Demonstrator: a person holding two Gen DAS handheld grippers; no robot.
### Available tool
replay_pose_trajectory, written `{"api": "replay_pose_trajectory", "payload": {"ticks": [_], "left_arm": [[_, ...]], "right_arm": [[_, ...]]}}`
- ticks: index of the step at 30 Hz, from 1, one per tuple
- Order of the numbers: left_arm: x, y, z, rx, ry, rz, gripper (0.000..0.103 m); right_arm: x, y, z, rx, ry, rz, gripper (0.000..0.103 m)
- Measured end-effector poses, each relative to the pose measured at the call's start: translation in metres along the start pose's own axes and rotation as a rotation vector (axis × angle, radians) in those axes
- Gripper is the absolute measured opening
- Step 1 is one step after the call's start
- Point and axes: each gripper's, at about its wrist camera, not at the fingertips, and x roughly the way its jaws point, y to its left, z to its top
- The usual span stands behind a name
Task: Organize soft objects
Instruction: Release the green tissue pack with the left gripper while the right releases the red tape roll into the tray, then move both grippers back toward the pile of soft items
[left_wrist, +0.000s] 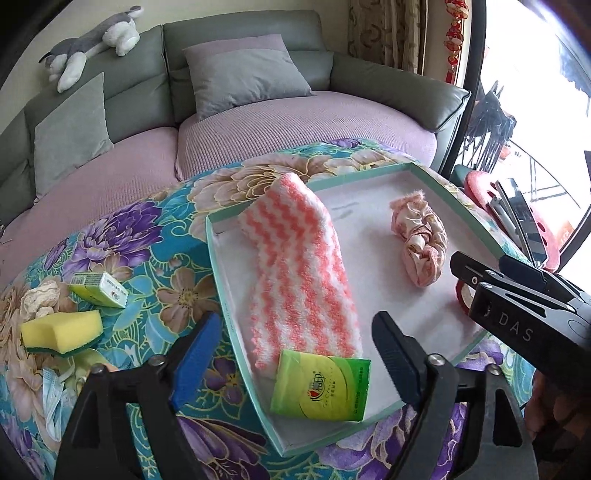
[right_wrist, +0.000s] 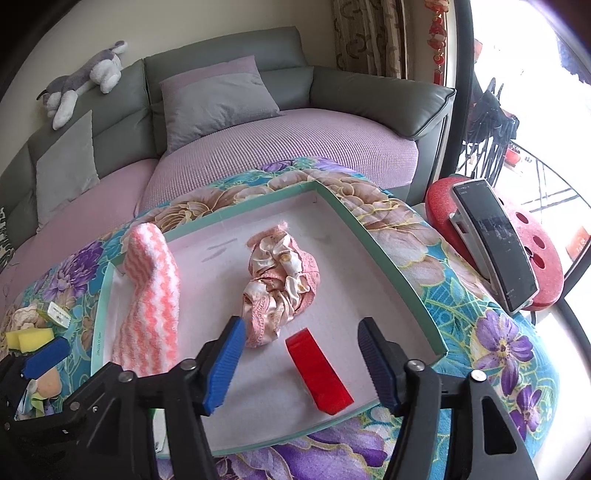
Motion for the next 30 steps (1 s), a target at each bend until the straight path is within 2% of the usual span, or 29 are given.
{"api": "replay_pose_trajectory", "payload": {"ticks": [4, 6, 12, 20, 26, 30], "left_arm": [[-0.001, 0.018, -0.003, -0.039, -0.010, 0.074, 0.096], [-0.002, 0.030, -0.004, -0.068, -0.025, 0.116, 0.098], [-0.010, 0.070, -0.011, -0.175, -0.060, 0.225, 0.099], [-0.031, 0.119, -0.025, -0.309, -0.100, 0.305, 0.099], [-0.054, 0.159, -0.039, -0.401, -0.124, 0.395, 0.099], [-0.063, 0.183, -0.051, -0.462, -0.123, 0.433, 0.099]], "right_arm": [[0.002, -0.004, -0.001, 0.020, 0.005, -0.004, 0.098], [0.003, -0.004, -0.001, 0.019, 0.007, -0.003, 0.103], [0.004, 0.002, -0.003, -0.004, 0.007, -0.017, 0.103], [0.003, 0.013, -0.004, -0.045, 0.008, -0.021, 0.103], [-0.004, 0.031, -0.005, -0.067, -0.011, 0.029, 0.103], [-0.007, 0.058, -0.009, -0.107, -0.009, 0.107, 0.103]]}}
